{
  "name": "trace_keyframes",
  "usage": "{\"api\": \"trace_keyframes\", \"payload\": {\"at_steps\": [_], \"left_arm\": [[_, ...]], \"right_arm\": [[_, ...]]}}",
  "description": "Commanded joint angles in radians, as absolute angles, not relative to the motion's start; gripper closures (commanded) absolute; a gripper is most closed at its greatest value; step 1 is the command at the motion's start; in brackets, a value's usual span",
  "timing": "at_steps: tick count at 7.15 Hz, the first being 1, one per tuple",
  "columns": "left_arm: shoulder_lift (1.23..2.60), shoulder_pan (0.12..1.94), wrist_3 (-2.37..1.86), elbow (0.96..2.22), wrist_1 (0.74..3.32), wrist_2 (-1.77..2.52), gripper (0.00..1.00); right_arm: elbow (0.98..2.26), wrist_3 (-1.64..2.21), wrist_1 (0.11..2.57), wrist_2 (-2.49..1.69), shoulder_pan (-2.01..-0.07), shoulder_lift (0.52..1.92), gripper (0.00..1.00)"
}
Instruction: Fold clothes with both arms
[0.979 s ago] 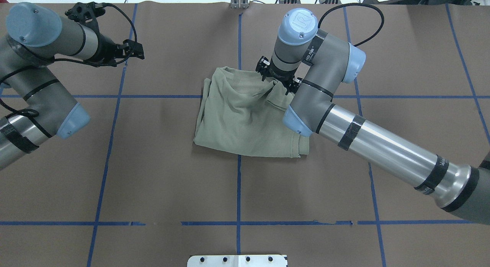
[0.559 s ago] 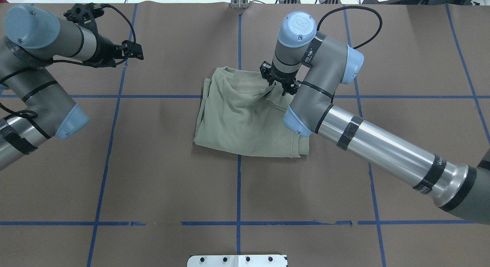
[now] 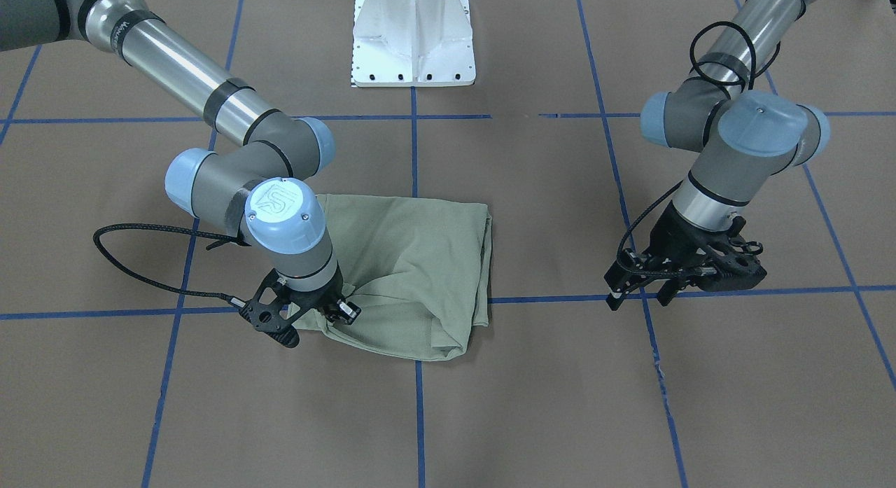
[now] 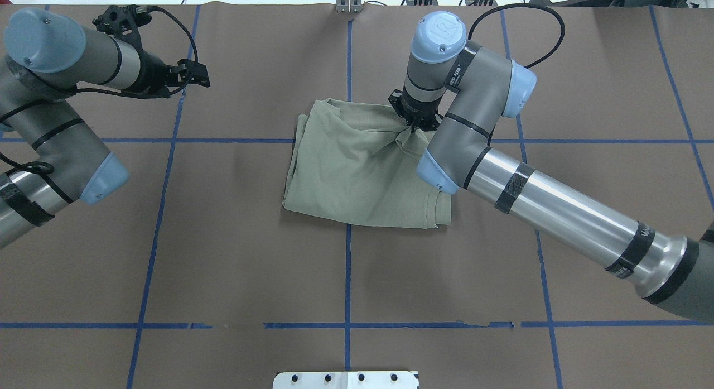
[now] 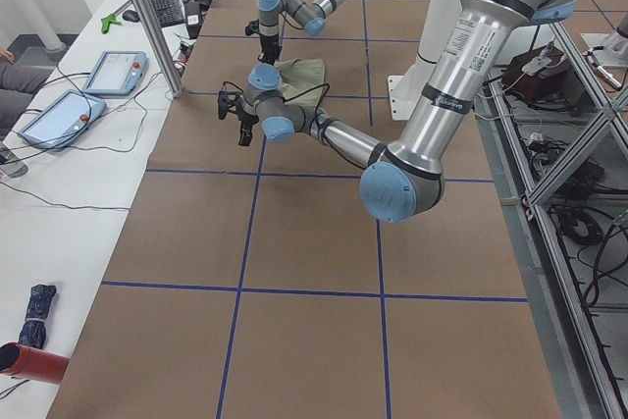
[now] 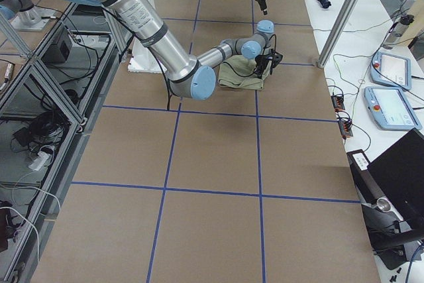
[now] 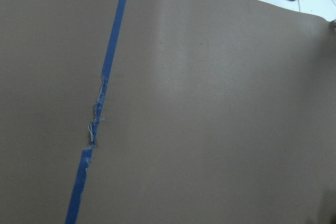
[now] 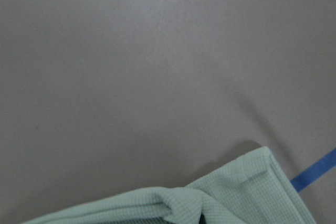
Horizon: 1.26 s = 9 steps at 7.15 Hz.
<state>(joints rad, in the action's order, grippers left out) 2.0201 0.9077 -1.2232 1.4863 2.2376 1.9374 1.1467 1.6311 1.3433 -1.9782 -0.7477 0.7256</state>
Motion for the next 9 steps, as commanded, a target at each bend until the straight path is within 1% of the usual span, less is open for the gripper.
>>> {"api": "trace_keyframes", "payload": {"at_steps": [1,2,4,5,6,7,8,9], "left_arm": [[2.022,0.905,-1.226,1.486,2.238,1.937,0.00],[2.023,0.904,-1.226,1.486,2.238,1.937,0.00],[2.029,0.904,-1.227,1.486,2.238,1.937,0.00],[2.029,0.908,-1.220,1.488,2.238,1.940,0.00],[2.022,0.926,-1.212,1.494,2.238,1.988,0.00],[2.013,0.981,-1.174,1.505,2.232,2.075,0.00],[1.923,1.033,-1.073,1.544,2.232,2.113,0.00],[1.866,1.101,-0.949,1.563,2.226,2.135,0.00]], "right_arm": [[1.146,1.637,1.396,-1.968,-0.772,0.729,0.64],[1.147,1.635,1.391,-1.967,-0.770,0.729,0.01],[1.150,1.620,1.385,-1.968,-0.787,0.729,0.00],[1.175,1.599,1.388,-1.982,-0.826,0.732,0.00],[1.237,1.495,1.394,-1.983,-0.862,0.785,0.00],[1.315,1.312,1.396,-1.985,-0.915,0.886,0.00],[1.351,1.123,1.394,-1.996,-0.972,0.964,0.00],[1.395,0.971,1.387,-2.025,-1.023,1.044,0.00]]}}
